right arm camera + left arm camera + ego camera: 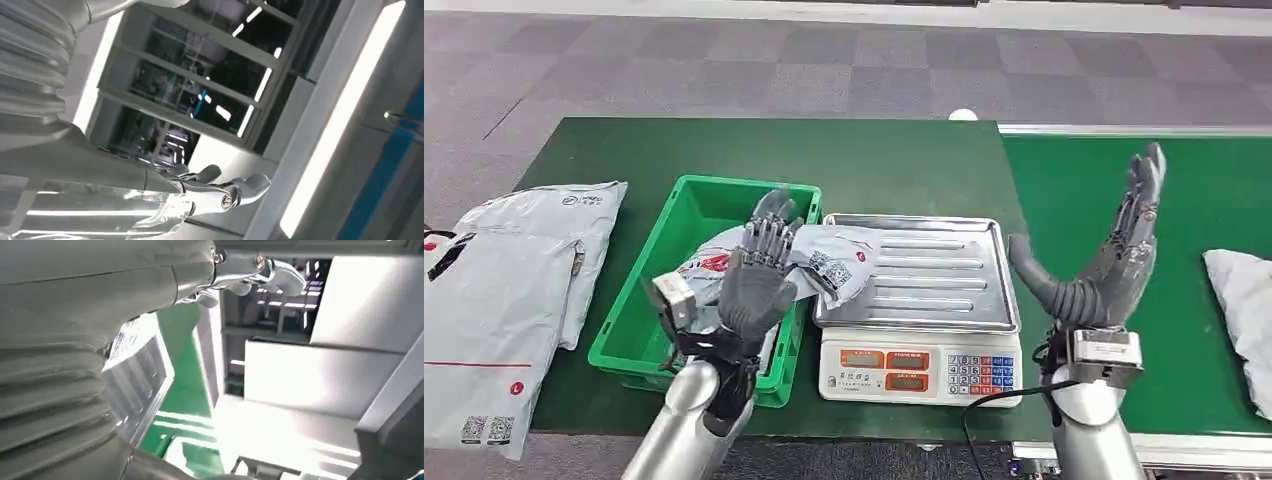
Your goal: Moved the parcel from conveyor to table for the left to box.
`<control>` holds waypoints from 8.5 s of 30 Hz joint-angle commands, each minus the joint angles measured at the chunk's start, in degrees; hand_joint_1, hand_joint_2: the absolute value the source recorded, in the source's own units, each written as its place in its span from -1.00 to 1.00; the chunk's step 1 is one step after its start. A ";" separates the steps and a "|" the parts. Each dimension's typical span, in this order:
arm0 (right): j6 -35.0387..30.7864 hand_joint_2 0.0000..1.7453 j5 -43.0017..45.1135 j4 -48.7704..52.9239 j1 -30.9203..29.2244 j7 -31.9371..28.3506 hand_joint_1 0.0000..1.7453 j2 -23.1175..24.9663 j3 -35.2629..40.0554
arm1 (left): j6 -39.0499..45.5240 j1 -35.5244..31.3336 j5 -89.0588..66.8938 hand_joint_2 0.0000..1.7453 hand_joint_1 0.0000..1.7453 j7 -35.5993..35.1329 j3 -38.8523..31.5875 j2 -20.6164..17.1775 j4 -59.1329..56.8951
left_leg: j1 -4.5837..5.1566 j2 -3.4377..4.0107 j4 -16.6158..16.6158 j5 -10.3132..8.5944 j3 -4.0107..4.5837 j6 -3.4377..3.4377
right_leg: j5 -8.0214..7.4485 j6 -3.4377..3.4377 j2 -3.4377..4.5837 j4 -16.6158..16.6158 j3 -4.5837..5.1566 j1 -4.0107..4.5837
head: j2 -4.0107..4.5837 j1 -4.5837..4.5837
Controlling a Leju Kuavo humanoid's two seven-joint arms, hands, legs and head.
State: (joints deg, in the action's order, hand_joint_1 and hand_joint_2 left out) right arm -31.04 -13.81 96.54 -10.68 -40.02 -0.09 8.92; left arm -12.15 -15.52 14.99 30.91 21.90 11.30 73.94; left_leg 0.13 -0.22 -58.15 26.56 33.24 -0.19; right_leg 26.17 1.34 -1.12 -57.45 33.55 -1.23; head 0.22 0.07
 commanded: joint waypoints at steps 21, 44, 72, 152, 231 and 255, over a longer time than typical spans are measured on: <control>14.61 1.00 3.22 -44.56 -16.03 10.80 -1.00 -0.40 -19.86 | 1.44 -3.95 -8.36 1.00 -1.00 1.60 3.81 -0.48 -13.11 | -0.09 0.11 0.05 -0.11 0.01 0.06 | -0.23 -0.06 0.18 0.14 0.02 0.10 | 0.00 0.02; 11.18 1.00 -2.49 -49.87 -19.30 12.18 -1.00 -1.50 -21.30 | 2.90 -5.33 -11.83 1.00 -1.00 0.50 3.86 0.20 -14.91 | -0.06 0.17 0.01 -0.07 0.04 0.07 | -0.20 -0.07 0.23 0.05 0.08 0.07 | 0.00 0.02; -3.81 1.00 -14.49 -70.16 -23.62 21.71 -1.00 -10.01 -27.95 | 0.81 -7.03 -12.57 1.00 -1.00 0.94 4.99 0.02 -16.70 | -0.07 0.13 0.08 -0.10 0.00 0.09 | -0.25 -0.08 0.21 0.15 0.02 0.09 | 0.00 0.02; 10.83 1.00 -54.70 -80.35 -25.99 56.63 1.00 -12.77 -34.77 | 2.69 -3.81 -20.44 1.00 -1.00 -1.76 3.05 -0.83 -13.47 | -0.04 0.47 0.09 -0.05 0.01 0.10 | -0.31 -0.07 0.54 0.11 0.11 0.05 | 0.00 0.02; 30.82 1.00 -60.12 -81.21 -27.41 59.57 1.00 -12.24 -32.23 | 2.10 -7.01 -19.71 1.00 -1.00 0.27 2.71 0.27 -20.09 | -0.10 0.28 0.01 -0.05 -0.04 0.07 | -0.25 -0.02 0.33 0.08 -0.02 0.11 | 0.00 0.02; -8.96 1.00 -38.77 -30.15 -13.04 20.50 1.00 -1.22 -26.96 | 3.88 -3.46 -15.82 1.00 -1.00 4.32 1.28 0.37 -11.50 | -0.12 0.40 0.11 -0.03 0.03 0.14 | -0.26 -0.12 0.49 0.09 0.14 0.13 | 0.00 0.02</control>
State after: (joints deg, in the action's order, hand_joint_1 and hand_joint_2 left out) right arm -35.65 -61.43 28.93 -35.35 -9.59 -10.38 -24.13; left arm -8.68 -18.23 -2.97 32.75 24.04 12.52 61.20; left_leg 0.06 -0.02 -58.17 26.51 33.31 -0.14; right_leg 25.96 1.37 -0.90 -57.48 33.65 -1.16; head 0.22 0.09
